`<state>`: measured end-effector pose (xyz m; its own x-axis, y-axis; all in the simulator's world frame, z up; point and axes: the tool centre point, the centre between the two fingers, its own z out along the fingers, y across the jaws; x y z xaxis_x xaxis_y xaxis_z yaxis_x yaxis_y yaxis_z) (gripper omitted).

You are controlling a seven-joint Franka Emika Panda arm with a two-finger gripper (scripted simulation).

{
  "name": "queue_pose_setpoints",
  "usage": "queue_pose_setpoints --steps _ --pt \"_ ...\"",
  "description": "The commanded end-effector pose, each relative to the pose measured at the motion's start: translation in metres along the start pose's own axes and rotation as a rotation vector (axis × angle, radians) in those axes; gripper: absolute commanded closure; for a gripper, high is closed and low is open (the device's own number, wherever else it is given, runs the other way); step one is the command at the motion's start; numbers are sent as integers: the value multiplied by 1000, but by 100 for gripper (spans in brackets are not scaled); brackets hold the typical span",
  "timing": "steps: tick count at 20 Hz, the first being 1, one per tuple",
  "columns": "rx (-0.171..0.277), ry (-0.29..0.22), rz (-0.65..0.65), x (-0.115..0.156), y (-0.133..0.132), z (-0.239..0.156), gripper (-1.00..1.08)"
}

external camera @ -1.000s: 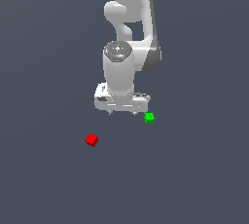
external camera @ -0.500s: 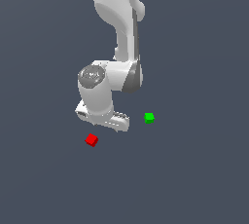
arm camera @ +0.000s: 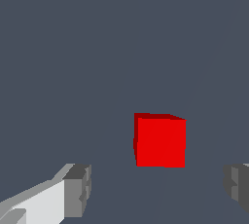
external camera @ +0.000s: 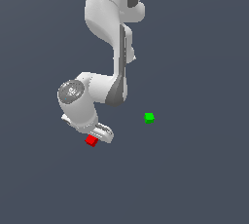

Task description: Stack the red cube on top of the green cube.

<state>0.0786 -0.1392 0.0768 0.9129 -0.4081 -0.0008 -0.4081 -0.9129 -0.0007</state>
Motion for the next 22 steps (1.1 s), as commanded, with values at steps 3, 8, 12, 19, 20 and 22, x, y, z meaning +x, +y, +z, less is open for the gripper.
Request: queue_pose_setpoints --steps 3,8,12,19,20,22 --pt "-1 1 29 8 9 6 -92" --pt "-1 1 34 10 11 7 -92" --pt "-1 0 34 10 11 11 -92" --pt "-1 1 34 9 11 45 -92" --pt "-1 1 34 9 11 50 -92" --pt "-1 1 34 9 11 56 -92"
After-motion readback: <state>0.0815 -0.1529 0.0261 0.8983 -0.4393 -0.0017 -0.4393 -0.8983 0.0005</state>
